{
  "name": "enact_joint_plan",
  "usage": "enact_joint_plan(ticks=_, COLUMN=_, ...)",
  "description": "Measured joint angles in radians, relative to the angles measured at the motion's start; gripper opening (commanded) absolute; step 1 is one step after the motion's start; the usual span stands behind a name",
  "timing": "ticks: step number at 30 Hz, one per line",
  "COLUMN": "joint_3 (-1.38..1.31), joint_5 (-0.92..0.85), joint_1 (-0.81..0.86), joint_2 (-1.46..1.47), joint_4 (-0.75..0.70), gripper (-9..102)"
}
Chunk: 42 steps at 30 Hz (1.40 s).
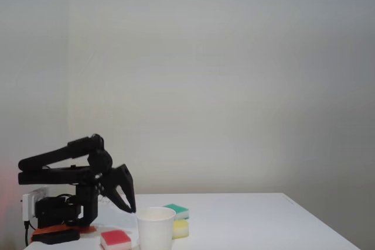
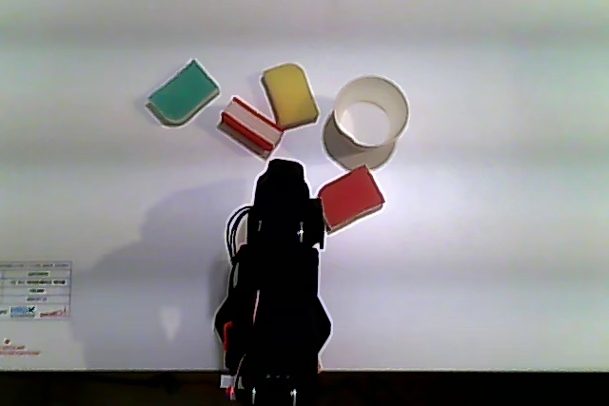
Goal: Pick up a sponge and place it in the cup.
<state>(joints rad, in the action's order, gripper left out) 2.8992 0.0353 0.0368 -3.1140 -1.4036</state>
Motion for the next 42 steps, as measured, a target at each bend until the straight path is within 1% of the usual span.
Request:
enact_joint_plan(ticks=5, joint_3=-0.16, joint_5=0.002, joint_1=-0.003, joint_2=0.178, joint_4=-0.055, gripper=0)
enact_joint_plan(ticks=9, joint_3=-0.279, joint_5=0.003, joint_1=-0.006, joint_2=0.321, joint_4=-0.049, gripper=0)
enact_joint_plan(ticks=17, joint_3=-0.502, joint_5=0.0, joint_1=-0.032, joint_2=0.661, joint_4=0.097, gripper=0)
enact_joint_plan(ticks=22, joint_3=-0.592, joint_5=0.041, joint_1=-0.041, joint_2=0.811, joint_4=0.156, gripper=0)
enact_joint_plan(ticks=28, joint_3=-0.638, joint_5=0.083, joint_1=-0.072, joint_2=0.928, joint_4=0.252, gripper=0)
enact_joint_plan(ticks=33, joint_3=-0.655, joint_5=0.1, joint_1=-0.097, joint_2=0.982, joint_4=0.296, gripper=2)
enact_joint_plan(ticks=34, joint_3=-0.655, joint_5=0.1, joint_1=-0.106, joint_2=0.988, joint_4=0.301, gripper=3)
enact_joint_plan(ticks=37, joint_3=-0.655, joint_5=0.103, joint_1=-0.103, joint_2=1.006, joint_4=0.301, gripper=4)
enact_joint_plan(ticks=42, joint_3=-0.658, joint_5=0.106, joint_1=-0.126, joint_2=1.025, joint_4=0.318, gripper=11)
